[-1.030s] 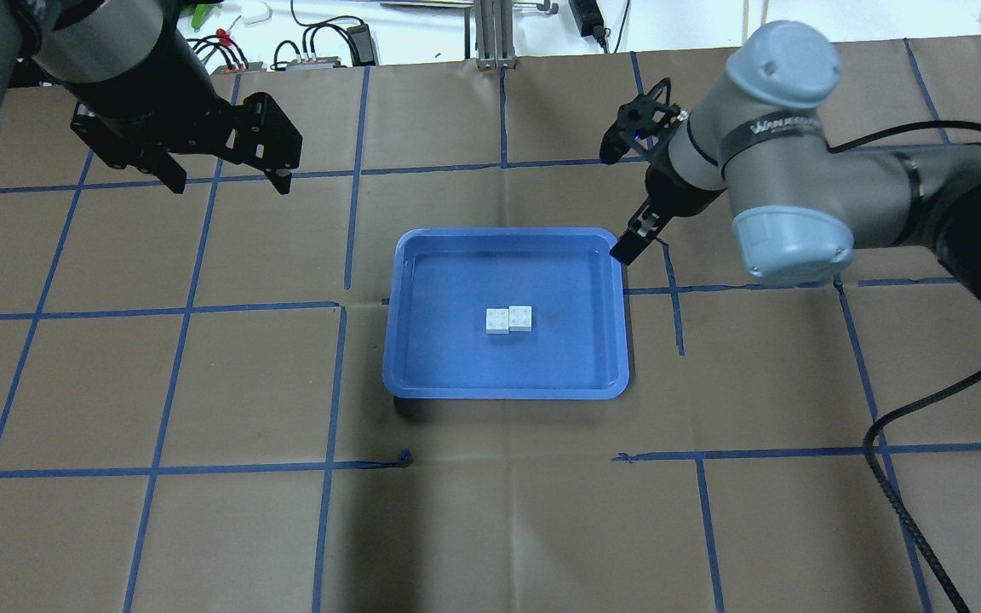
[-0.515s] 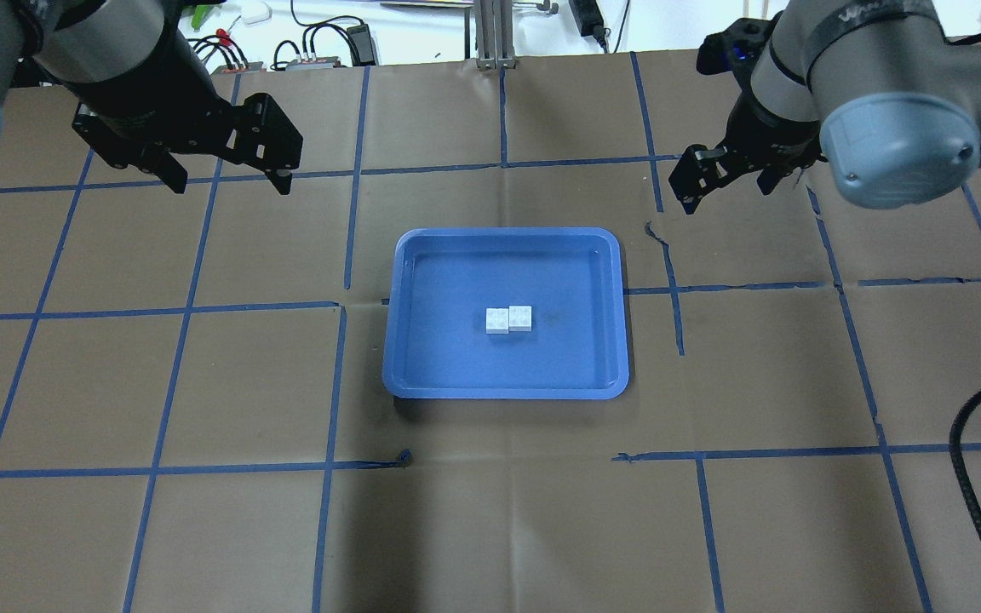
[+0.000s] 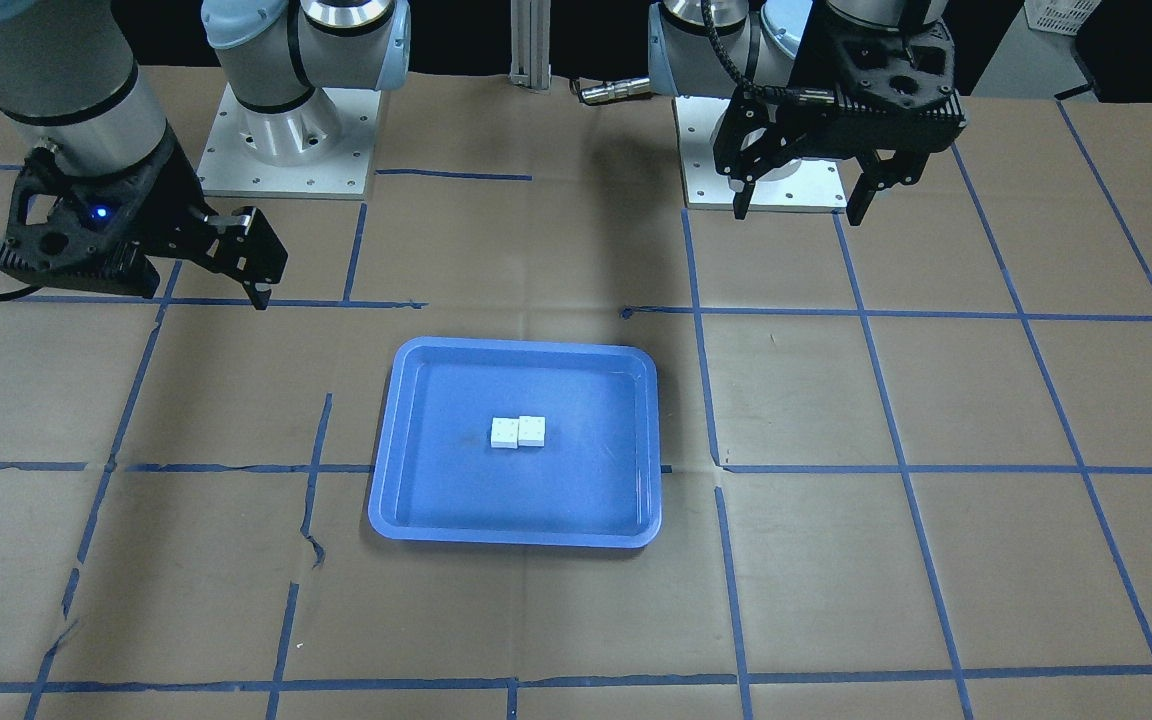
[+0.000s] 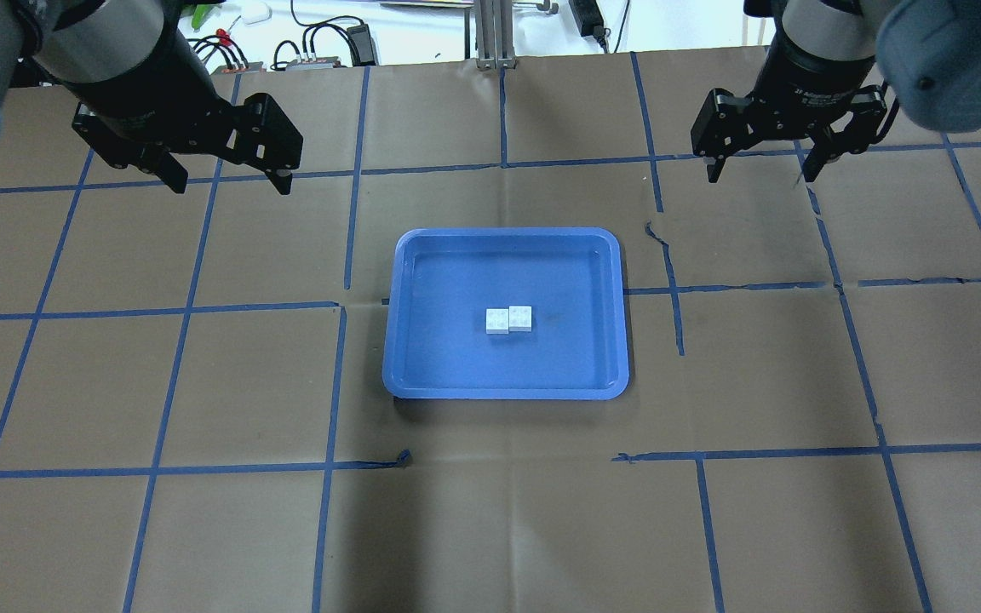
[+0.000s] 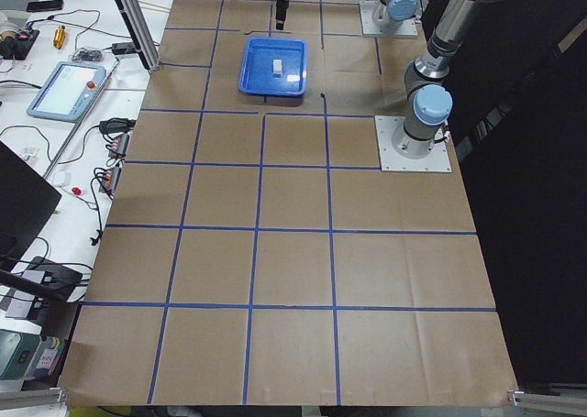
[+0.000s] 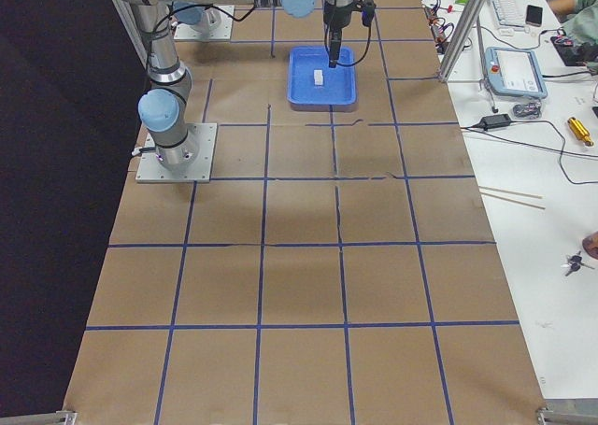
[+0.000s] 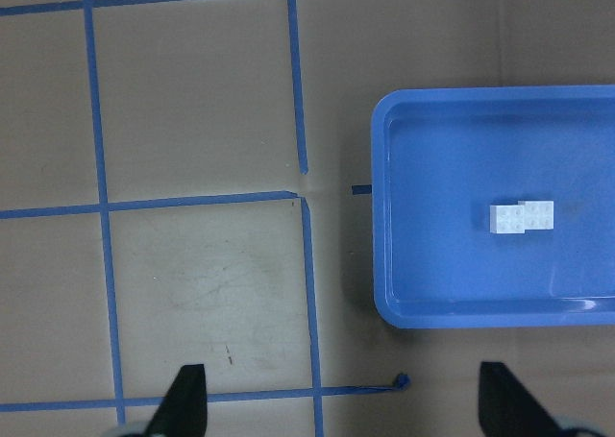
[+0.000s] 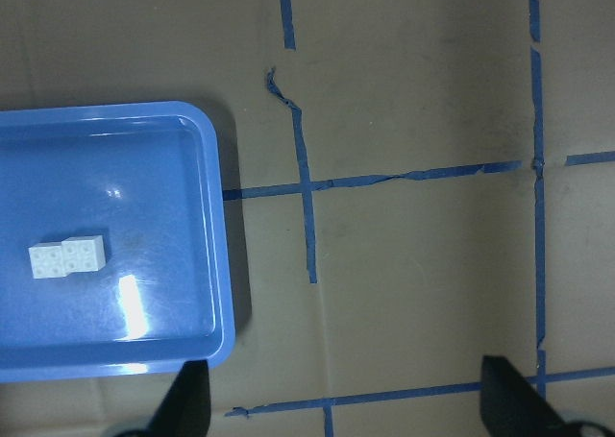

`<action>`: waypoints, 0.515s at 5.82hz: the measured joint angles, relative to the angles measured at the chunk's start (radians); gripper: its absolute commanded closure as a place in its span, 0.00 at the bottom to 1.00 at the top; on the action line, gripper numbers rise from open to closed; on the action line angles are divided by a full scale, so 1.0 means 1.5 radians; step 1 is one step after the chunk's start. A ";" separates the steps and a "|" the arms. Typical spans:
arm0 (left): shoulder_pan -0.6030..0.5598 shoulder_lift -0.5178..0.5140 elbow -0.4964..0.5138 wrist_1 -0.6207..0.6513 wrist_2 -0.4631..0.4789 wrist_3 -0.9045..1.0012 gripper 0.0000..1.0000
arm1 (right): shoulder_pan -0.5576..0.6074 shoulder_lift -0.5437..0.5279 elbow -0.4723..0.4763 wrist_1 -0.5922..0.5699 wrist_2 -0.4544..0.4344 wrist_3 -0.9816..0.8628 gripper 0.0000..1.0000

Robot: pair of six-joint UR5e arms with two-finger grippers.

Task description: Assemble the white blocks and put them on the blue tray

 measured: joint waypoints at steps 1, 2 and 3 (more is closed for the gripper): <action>0.000 0.000 0.000 0.000 0.000 0.000 0.01 | 0.005 -0.006 -0.010 0.020 0.014 0.009 0.00; 0.000 0.000 -0.001 0.000 -0.001 0.000 0.01 | 0.006 -0.008 -0.012 0.029 0.018 0.012 0.00; 0.000 0.000 -0.001 0.000 -0.001 0.000 0.01 | 0.006 -0.008 -0.012 0.032 0.017 0.012 0.00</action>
